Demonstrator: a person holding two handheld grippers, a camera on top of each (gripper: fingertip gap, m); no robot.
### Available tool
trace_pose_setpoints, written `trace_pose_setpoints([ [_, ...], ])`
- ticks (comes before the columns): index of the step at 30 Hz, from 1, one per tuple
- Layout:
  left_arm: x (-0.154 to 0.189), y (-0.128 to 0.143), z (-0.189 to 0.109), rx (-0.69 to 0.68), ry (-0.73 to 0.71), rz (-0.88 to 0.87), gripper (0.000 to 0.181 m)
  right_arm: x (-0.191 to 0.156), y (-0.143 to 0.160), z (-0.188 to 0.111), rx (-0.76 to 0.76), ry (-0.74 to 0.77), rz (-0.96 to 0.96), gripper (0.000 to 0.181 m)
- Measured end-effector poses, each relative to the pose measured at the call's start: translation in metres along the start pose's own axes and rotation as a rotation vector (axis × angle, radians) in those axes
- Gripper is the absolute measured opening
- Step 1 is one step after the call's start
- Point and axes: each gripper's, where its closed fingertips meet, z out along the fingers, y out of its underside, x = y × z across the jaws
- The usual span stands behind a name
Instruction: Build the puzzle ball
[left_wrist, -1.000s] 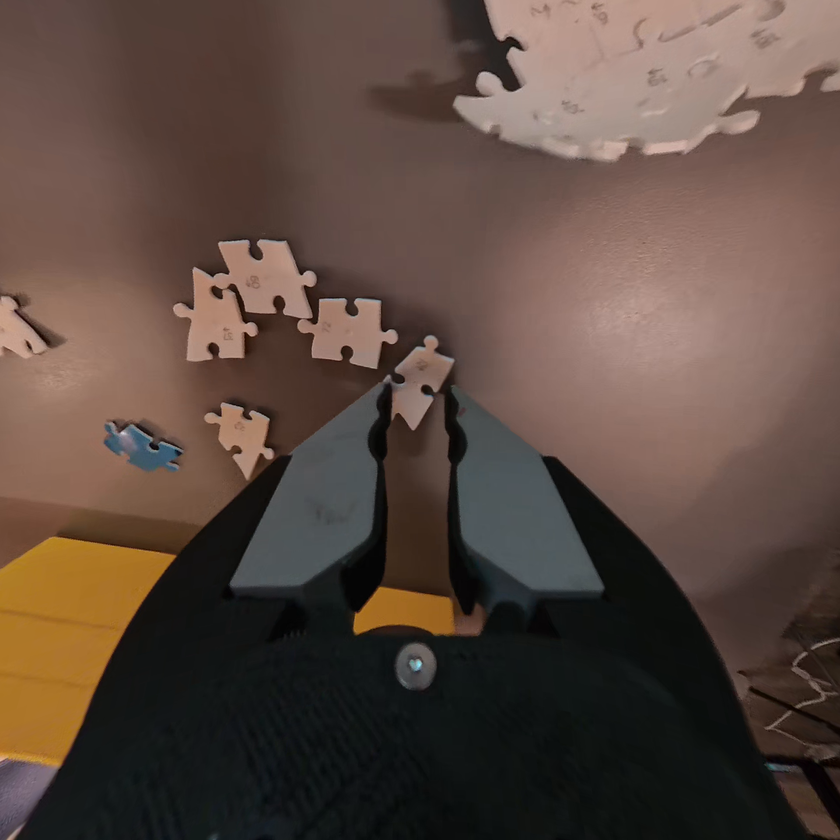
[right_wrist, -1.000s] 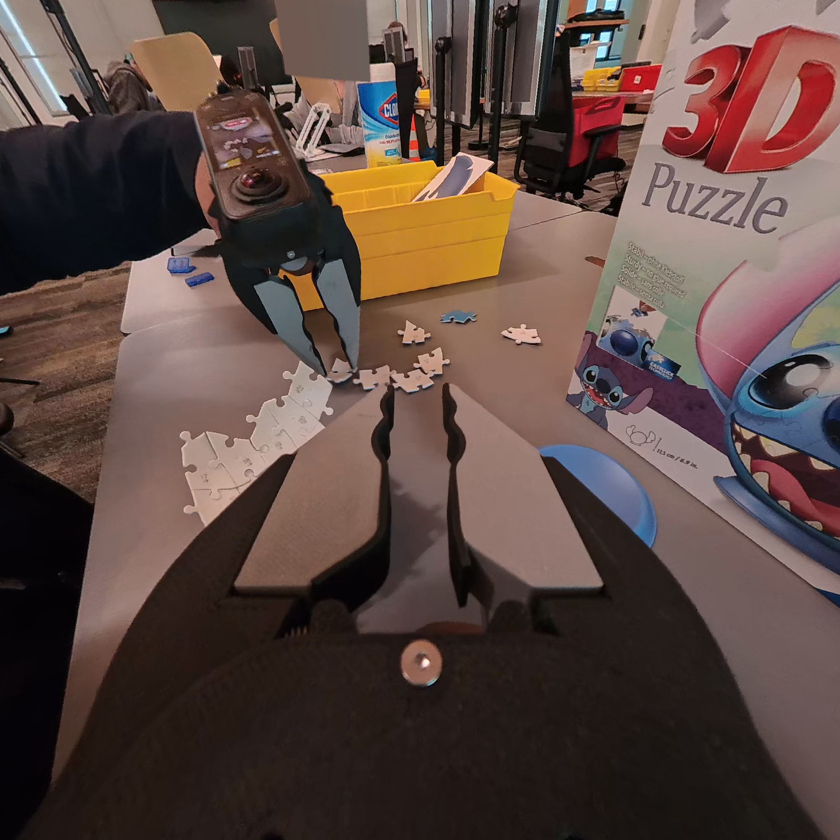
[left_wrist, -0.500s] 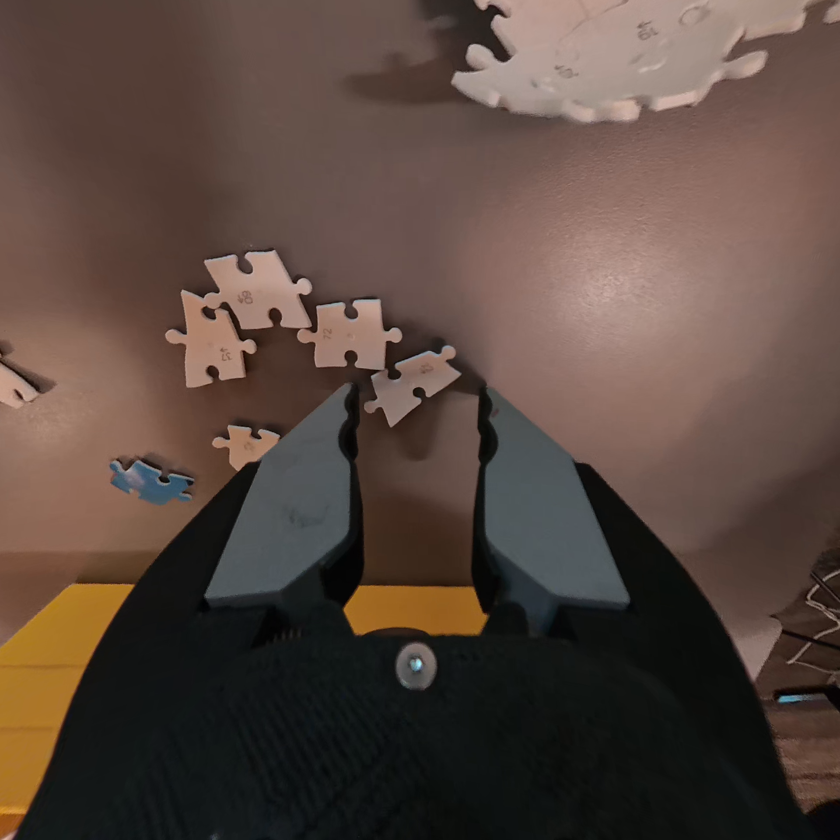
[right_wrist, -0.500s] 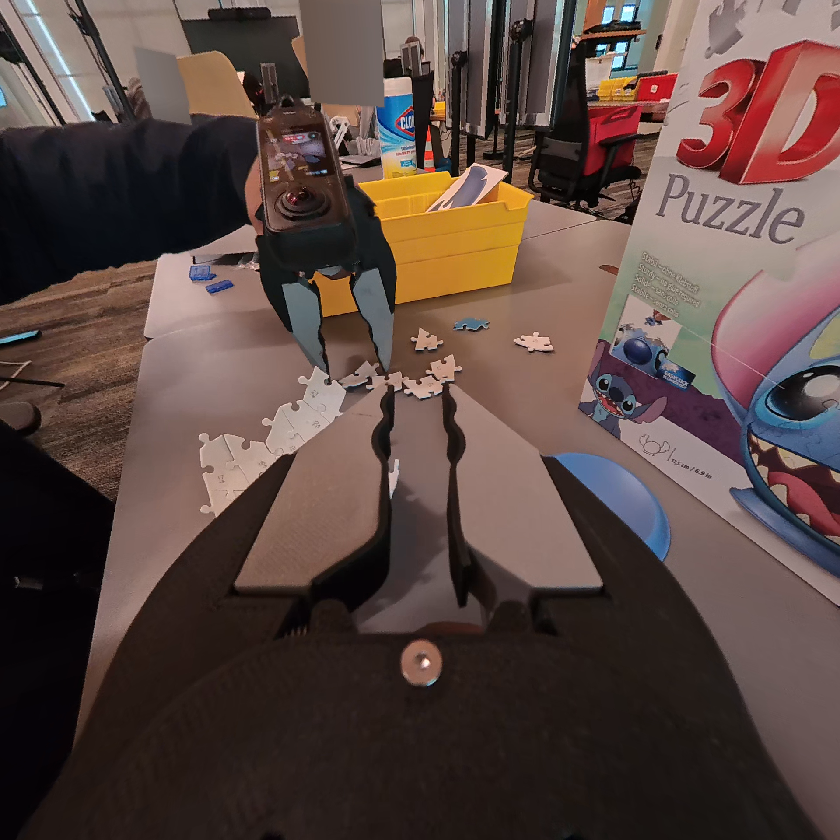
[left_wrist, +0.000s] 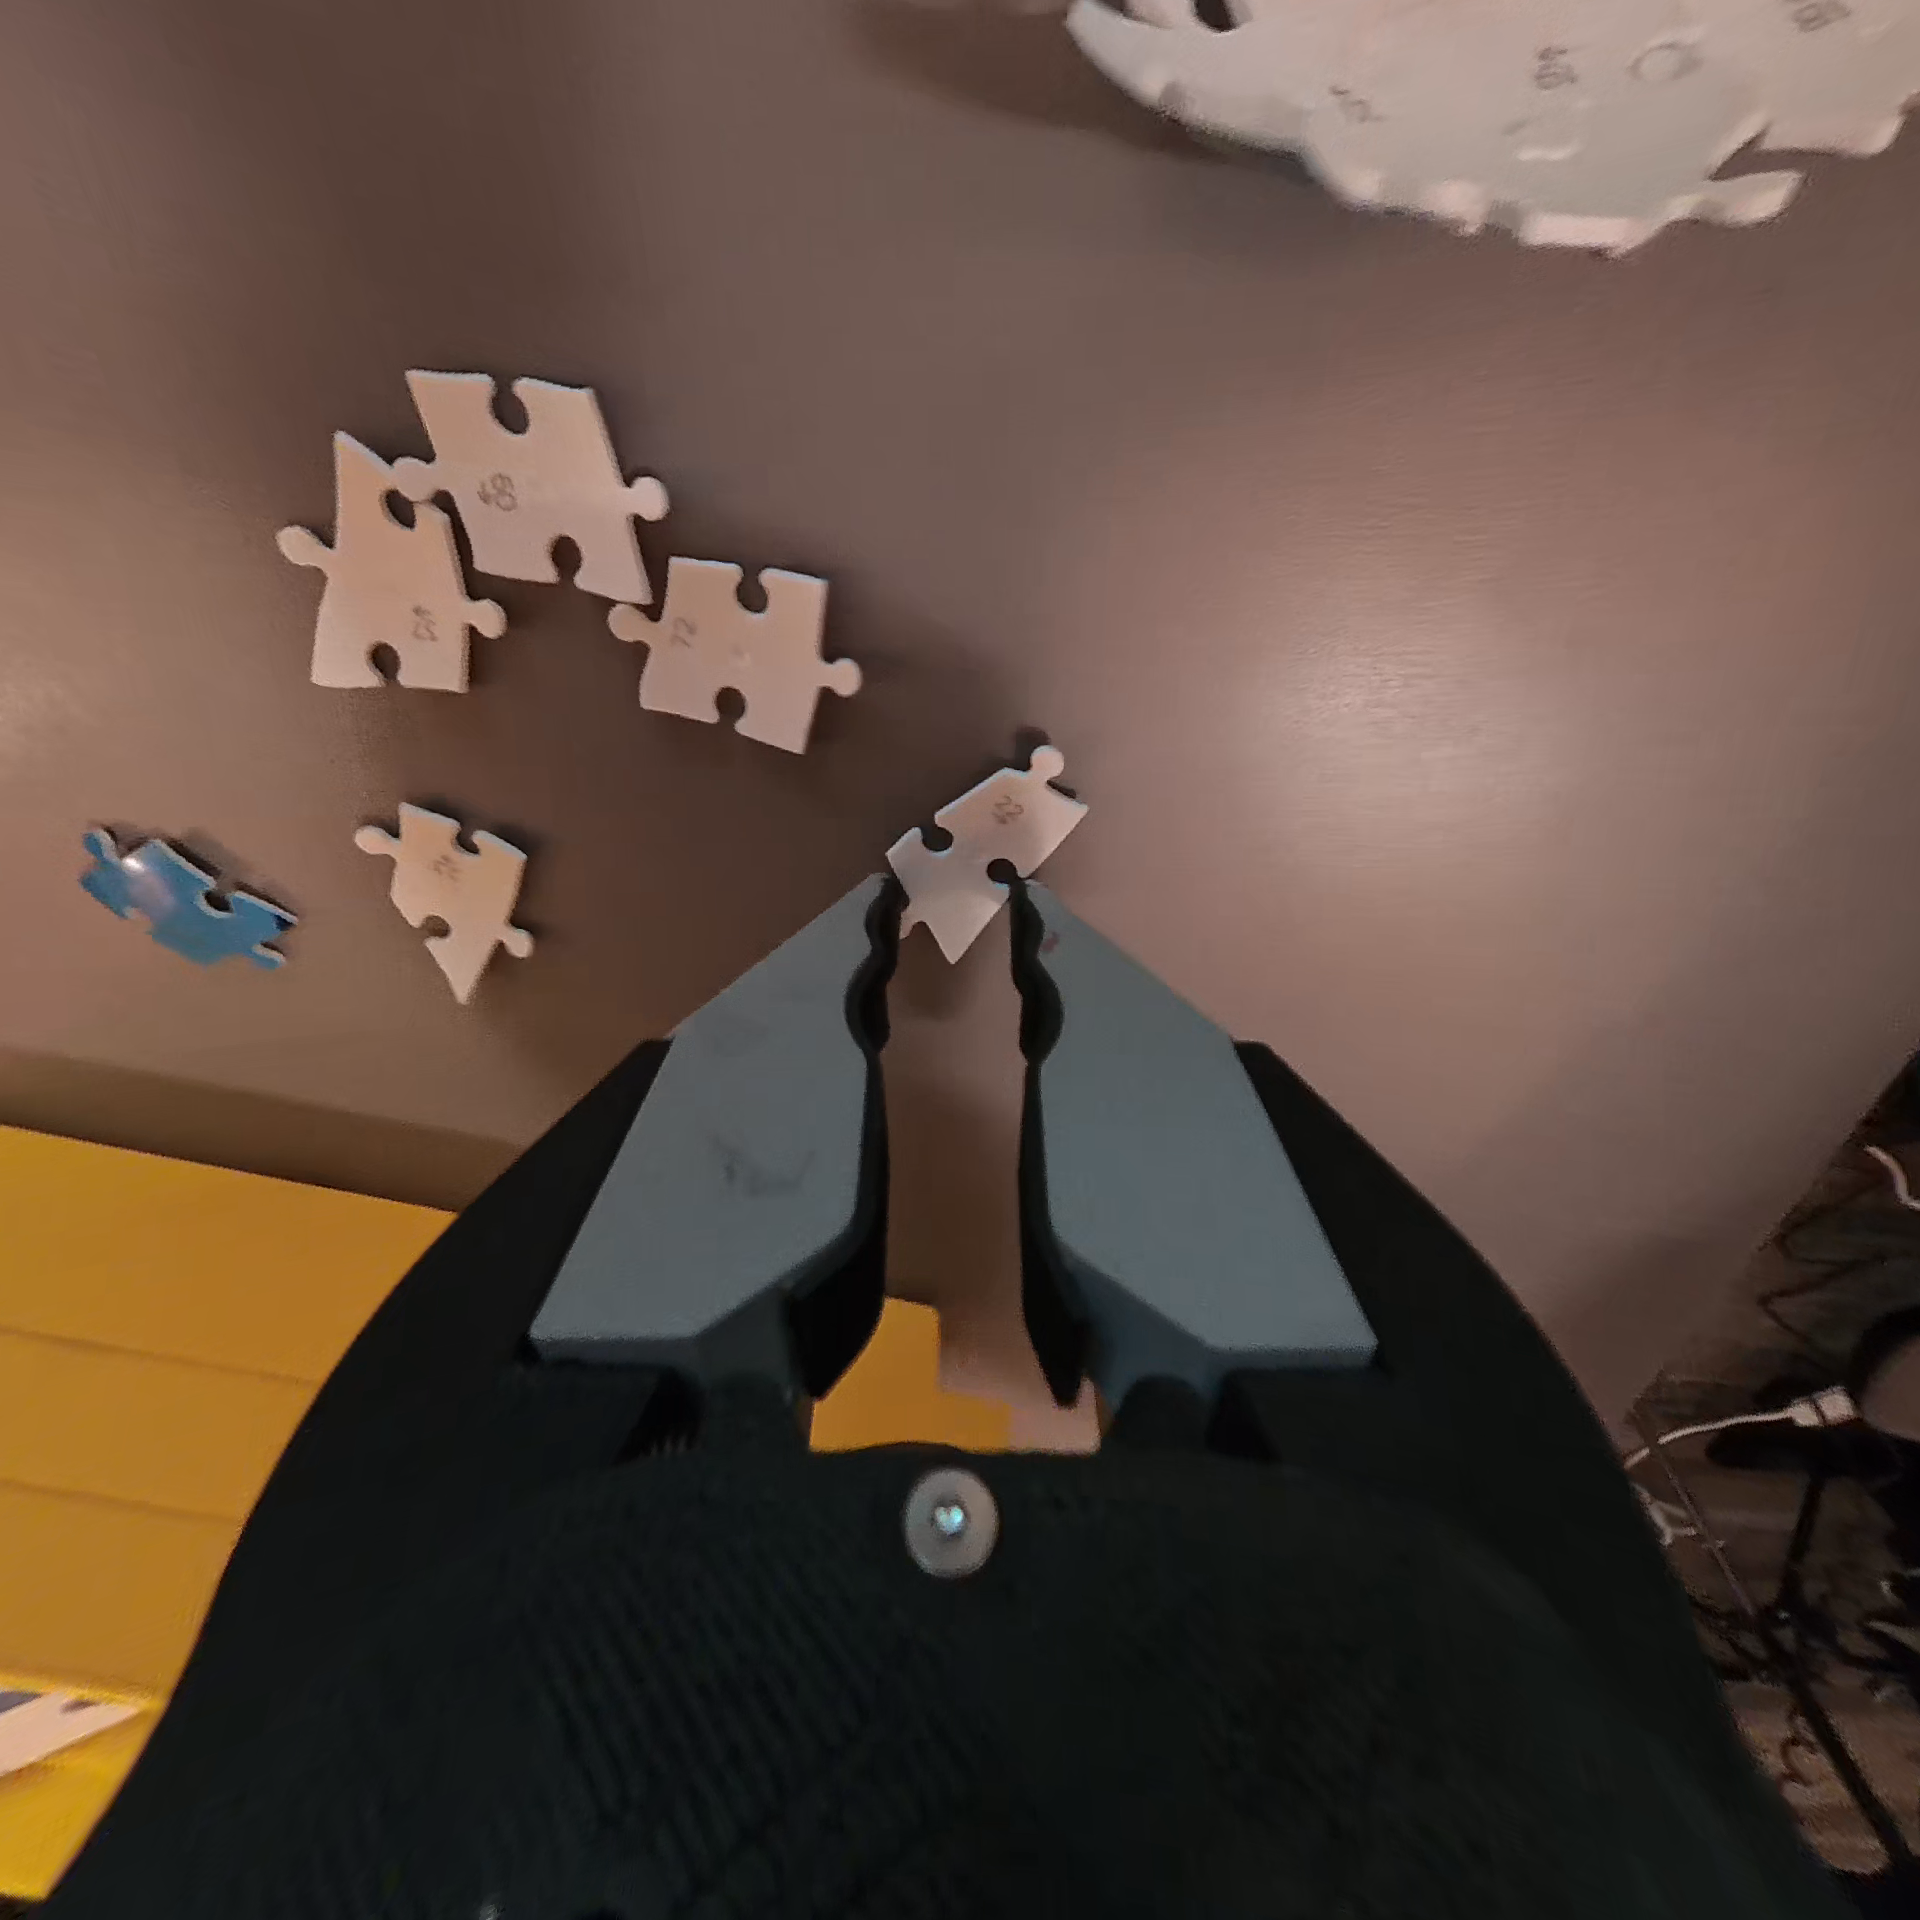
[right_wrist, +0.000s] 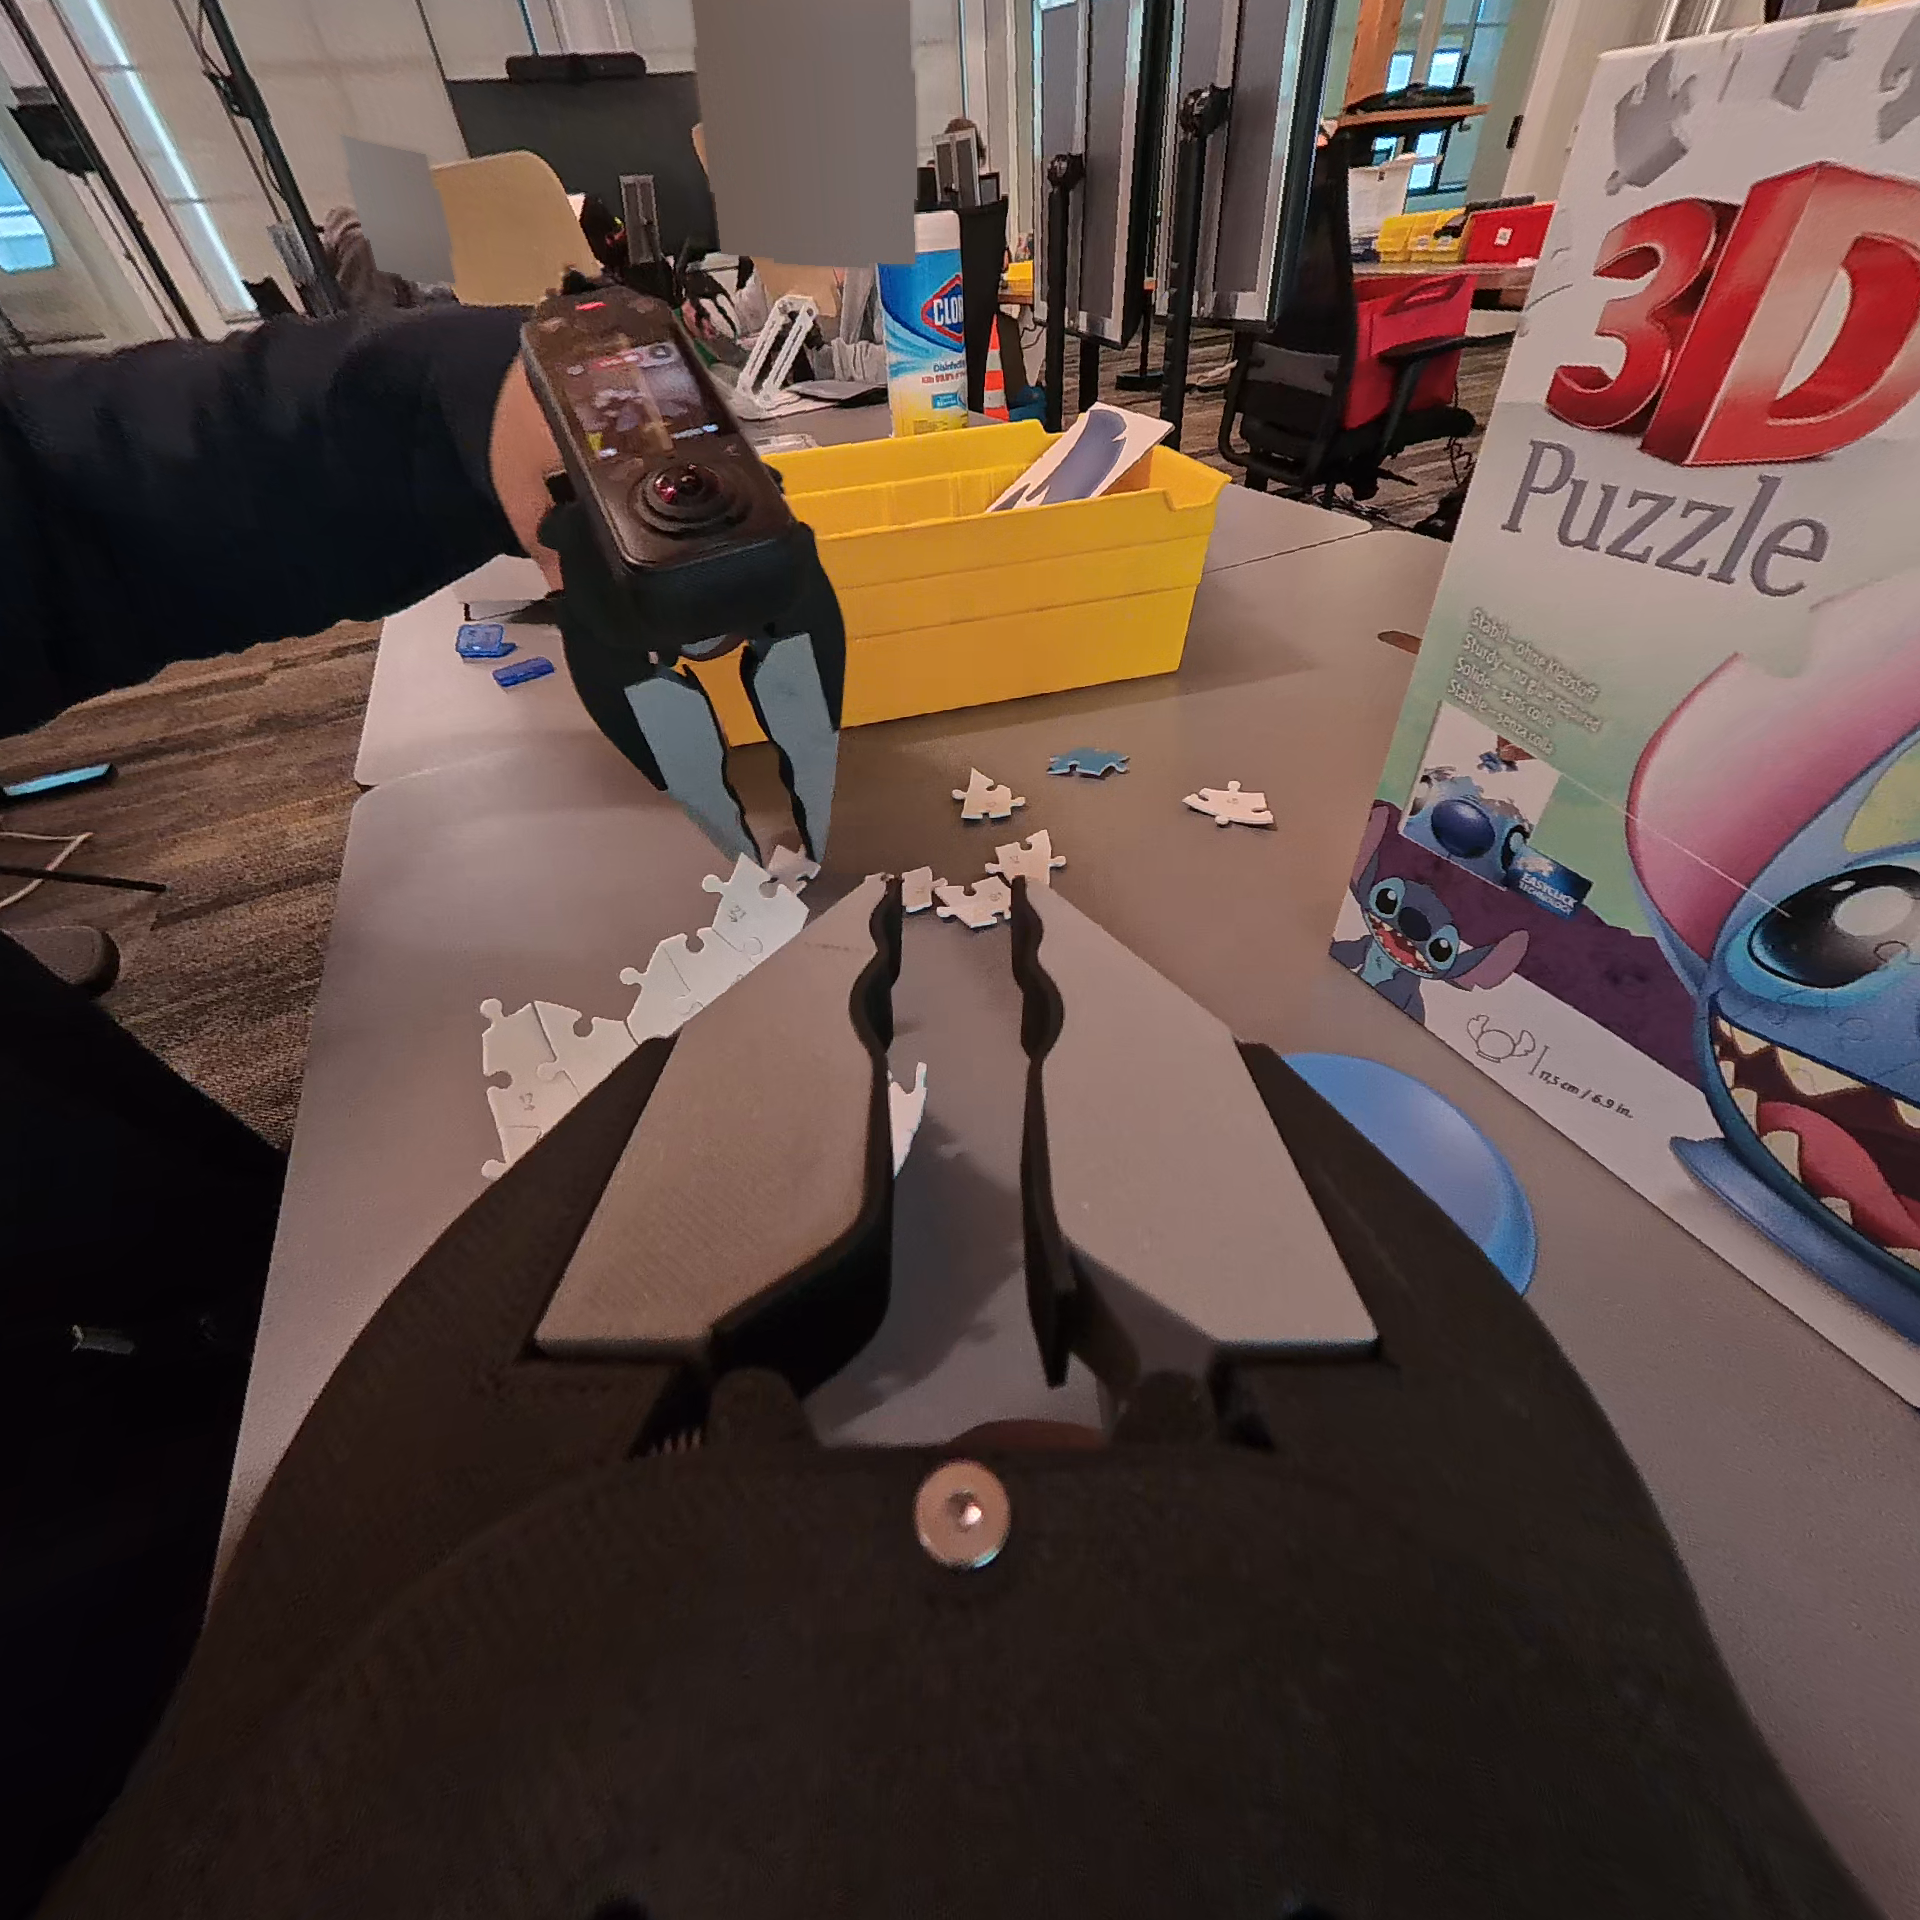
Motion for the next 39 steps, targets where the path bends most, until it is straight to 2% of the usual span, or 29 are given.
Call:
trace_pose_setpoints([
  [3, 0.012, -0.001, -0.001, 0.018, 0.008, -0.037, 0.019, 0.0, -0.001, 0.0, 0.003, 0.002, -0.002, 0.017],
  [10, 0.016, -0.002, -0.002, 0.04, -0.035, -0.043, 0.025, 0.0, 0.001, 0.001, -0.002, 0.005, -0.001, 0.017],
  [16, 0.017, -0.005, -0.002, 0.055, -0.023, 0.015, 0.03, 0.001, 0.0, 0.0, 0.002, 0.006, -0.001, 0.017],
  [21, 0.024, -0.009, -0.001, 0.076, 0.048, 0.027, 0.021, -0.001, -0.001, 0.0, 0.003, 0.001, -0.005, 0.017],
  [29, 0.023, -0.014, -0.001, 0.142, 0.031, -0.025, 0.017, -0.002, -0.003, -0.001, 0.013, -0.004, -0.004, 0.017],
  [36, 0.018, -0.008, -0.003, 0.209, -0.056, -0.084, 0.017, -0.003, -0.001, 0.0, 0.004, -0.012, -0.001, 0.017],
  [39, 0.01, -0.009, -0.014, 0.254, -0.116, -0.113, 0.017, -0.004, 0.004, 0.004, -0.025, -0.019, -0.012, 0.017],
])
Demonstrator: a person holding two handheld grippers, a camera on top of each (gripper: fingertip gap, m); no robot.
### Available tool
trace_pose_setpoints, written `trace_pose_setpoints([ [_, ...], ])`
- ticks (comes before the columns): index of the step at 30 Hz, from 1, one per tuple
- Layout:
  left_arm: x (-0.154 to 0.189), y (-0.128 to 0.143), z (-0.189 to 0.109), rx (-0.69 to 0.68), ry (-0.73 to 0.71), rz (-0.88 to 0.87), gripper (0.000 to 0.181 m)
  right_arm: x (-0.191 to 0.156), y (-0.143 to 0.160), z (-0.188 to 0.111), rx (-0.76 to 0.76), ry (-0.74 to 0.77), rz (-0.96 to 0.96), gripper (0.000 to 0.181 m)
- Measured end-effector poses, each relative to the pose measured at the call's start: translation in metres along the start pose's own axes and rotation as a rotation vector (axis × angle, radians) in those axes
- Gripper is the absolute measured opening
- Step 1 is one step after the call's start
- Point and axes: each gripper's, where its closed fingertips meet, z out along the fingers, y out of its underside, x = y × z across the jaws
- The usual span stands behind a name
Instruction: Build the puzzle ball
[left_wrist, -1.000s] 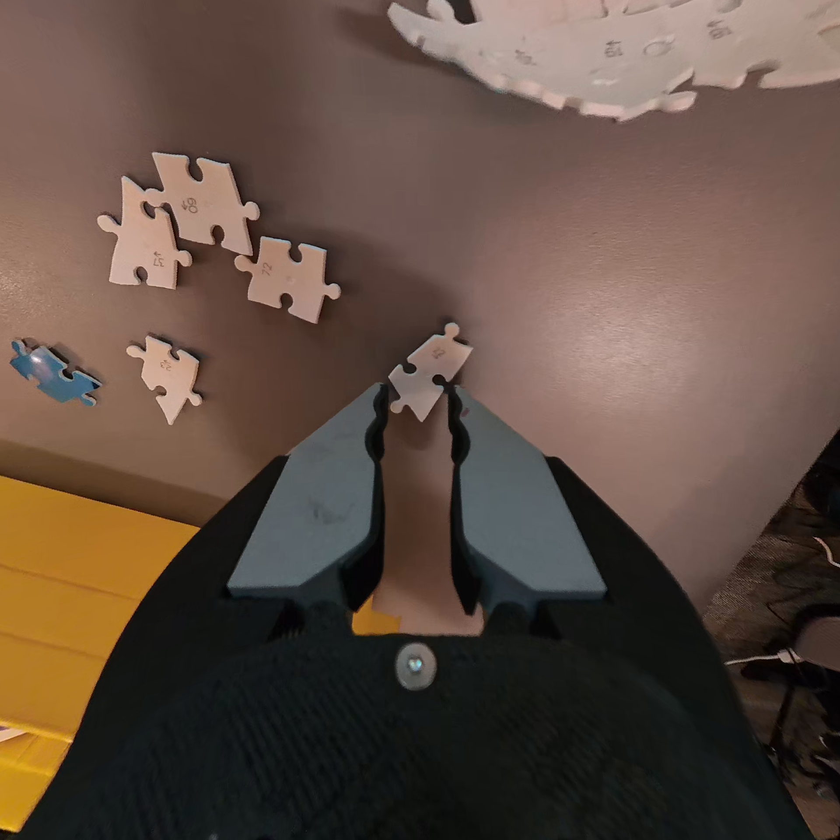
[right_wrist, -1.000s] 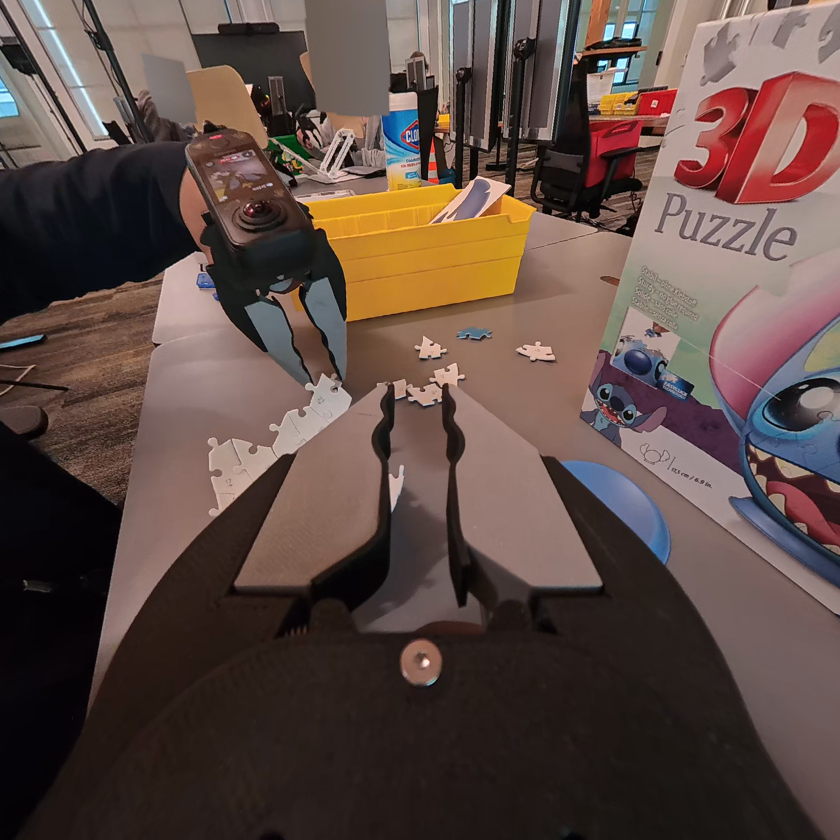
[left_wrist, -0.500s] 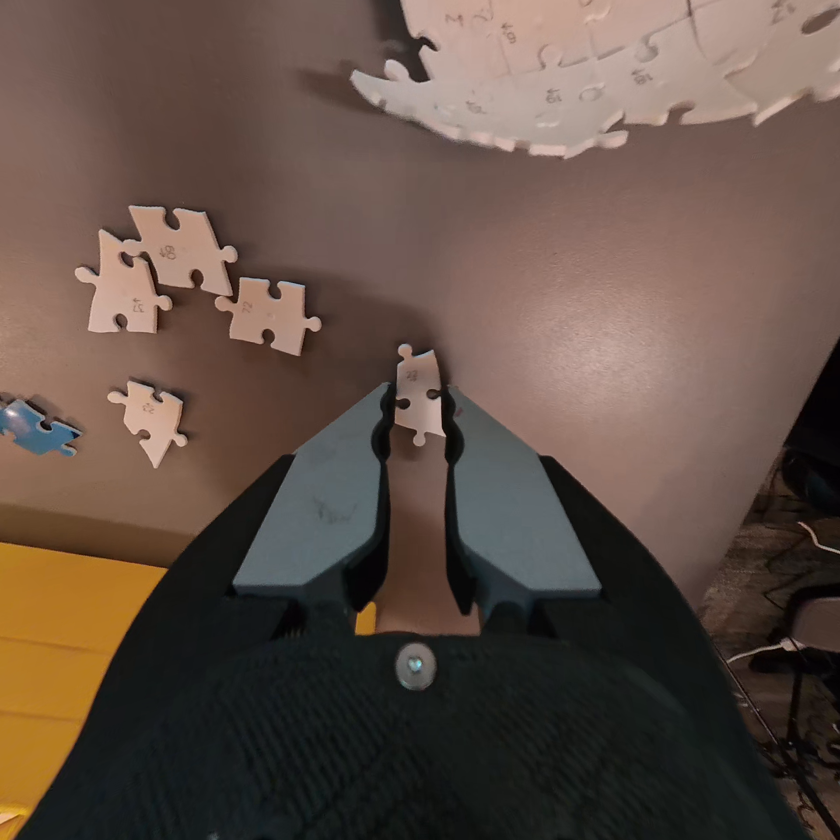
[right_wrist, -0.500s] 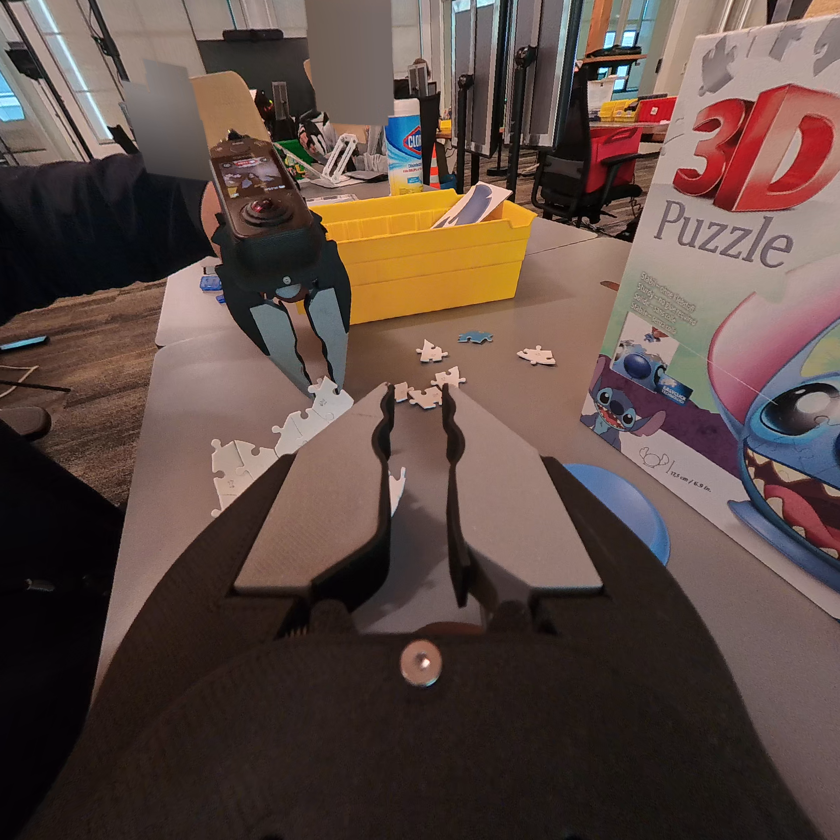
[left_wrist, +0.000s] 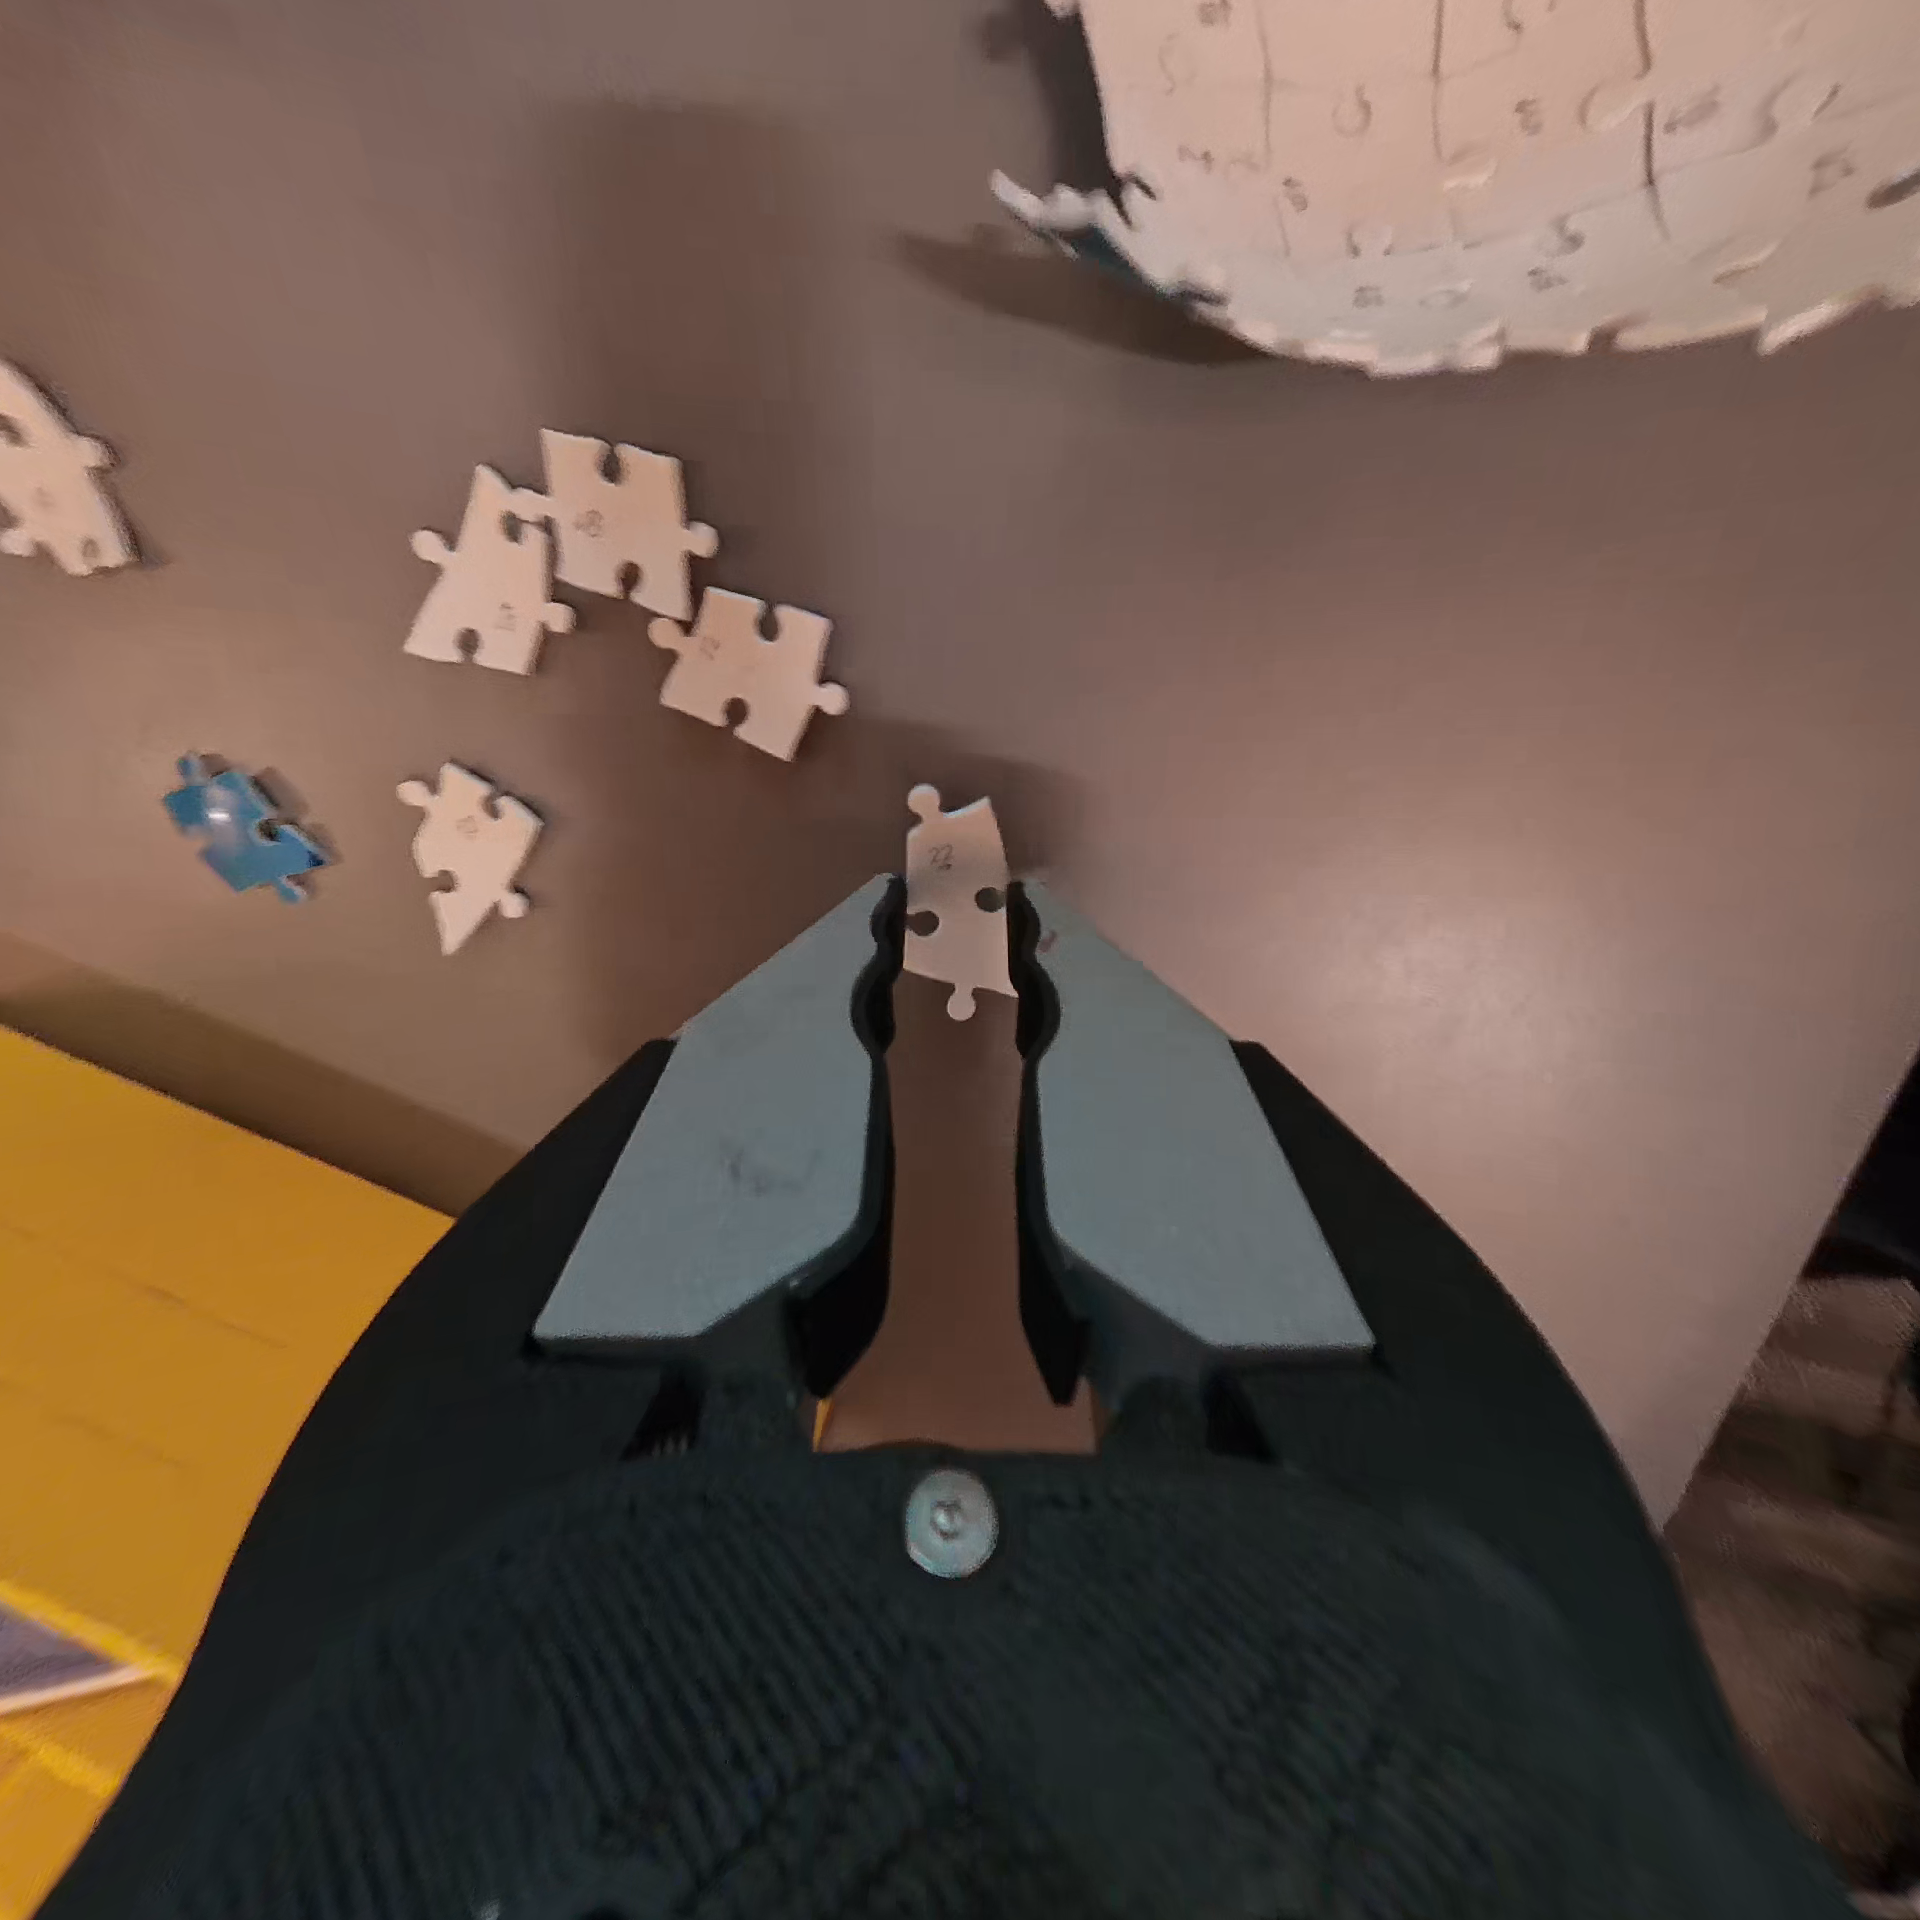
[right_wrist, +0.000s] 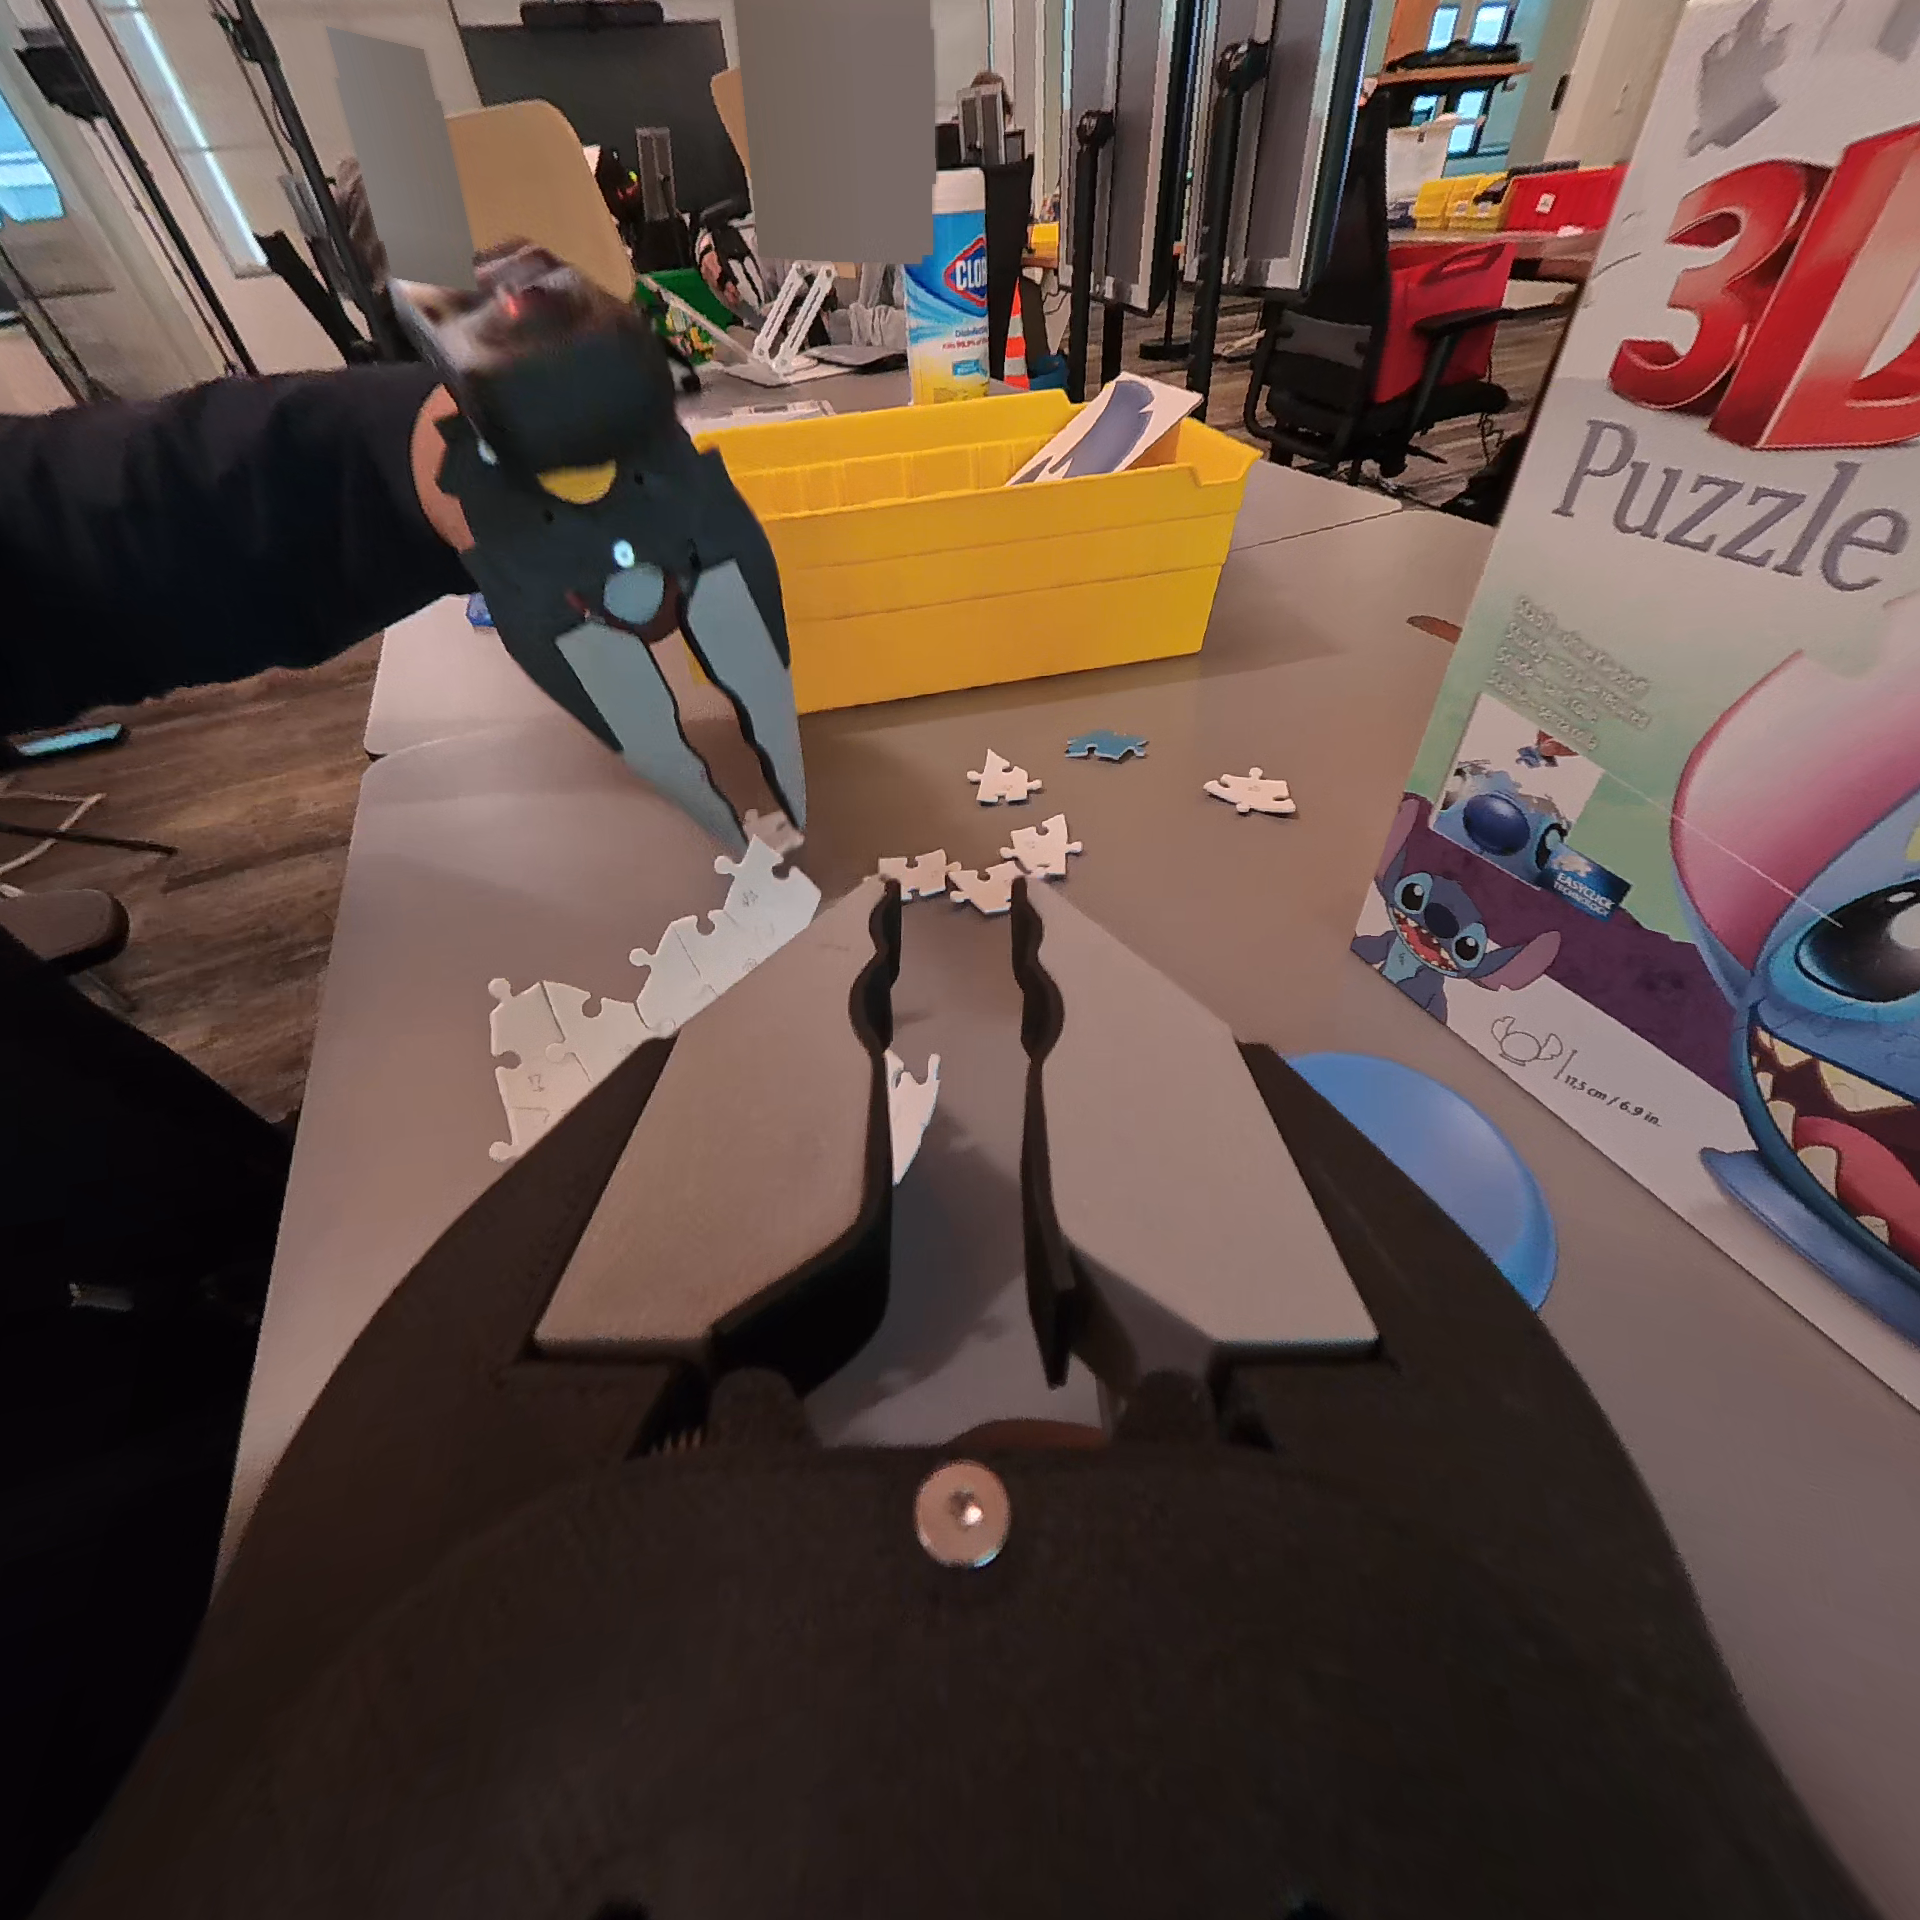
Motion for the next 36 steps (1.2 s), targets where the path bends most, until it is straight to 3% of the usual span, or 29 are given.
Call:
trace_pose_setpoints([
  [4, -0.024, -0.035, -0.026, 0.163, -0.153, -0.045, 0.017, -0.003, -0.002, 0.006, -0.022, -0.011, 0.002, 0.02],
  [9, -0.055, -0.095, -0.071, 0.395, -0.445, -0.108, 0.017, -0.016, -0.031, 0.016, 0.0, -0.001, 0.025, 0.022],
  [14, -0.047, -0.137, -0.084, 0.484, -0.493, -0.09, 0.017, -0.016, -0.048, 0.034, 0.01, 0.02, 0.061, 0.023],
  [18, -0.046, -0.149, -0.081, 0.485, -0.554, -0.055, 0.017, -0.01, -0.048, 0.04, 0.019, -0.015, 0.16, 0.024],
  [24, -0.035, -0.164, -0.073, 0.529, -0.519, -0.042, 0.017, -0.003, -0.038, 0.047, -0.016, -0.048, 0.237, 0.015],
  [32, -0.04, -0.17, -0.068, 0.522, -0.569, -0.021, 0.017, 0.006, -0.031, 0.043, -0.016, -0.051, 0.293, 0.014],
  [36, -0.041, -0.172, -0.066, 0.515, -0.606, 0.003, 0.017, 0.008, -0.026, 0.043, -0.035, -0.045, 0.298, 0.0],
])
